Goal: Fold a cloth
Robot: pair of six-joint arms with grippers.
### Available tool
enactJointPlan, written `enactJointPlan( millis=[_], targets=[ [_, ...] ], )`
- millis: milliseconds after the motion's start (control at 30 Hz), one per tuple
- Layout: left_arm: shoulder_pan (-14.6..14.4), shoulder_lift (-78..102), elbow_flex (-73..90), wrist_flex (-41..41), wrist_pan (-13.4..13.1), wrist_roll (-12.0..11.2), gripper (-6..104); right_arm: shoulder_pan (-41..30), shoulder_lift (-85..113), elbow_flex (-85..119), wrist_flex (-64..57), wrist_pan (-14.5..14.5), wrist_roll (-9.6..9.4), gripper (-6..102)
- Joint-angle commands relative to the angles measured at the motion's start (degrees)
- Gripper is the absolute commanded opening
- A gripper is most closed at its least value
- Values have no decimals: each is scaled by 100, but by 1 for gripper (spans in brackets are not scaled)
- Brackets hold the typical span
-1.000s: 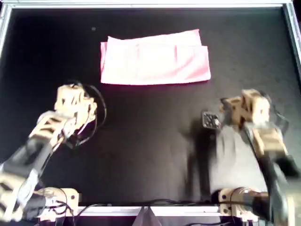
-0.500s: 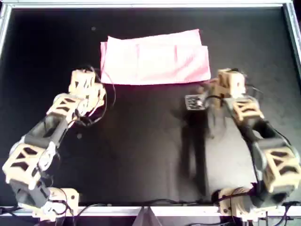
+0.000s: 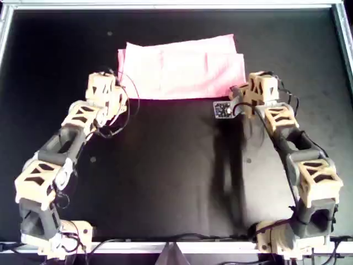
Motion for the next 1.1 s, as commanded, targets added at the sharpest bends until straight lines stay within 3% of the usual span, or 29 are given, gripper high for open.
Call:
enactJointPlan(
  millis=[0,667,833,967,1067],
  targets=[
    [-132,-123,-431,-88,-35,26,94,-62,-9,-703,-229,18,18,77],
    [-132,-1072,-1397,-70,-35,26,94,-62,-510,-1371,-211,18,-18,75],
    [-132,-1011,-1318,-35,44,62,87,-62,-510,-1389,-211,18,9,57],
    [-132,-1055,-1380,-35,53,396,70,-62,-510,-1406,-220,18,9,36],
    [-149,-1002,-1415,-44,53,483,54,-18,-501,-1415,-229,9,9,23]
  ],
)
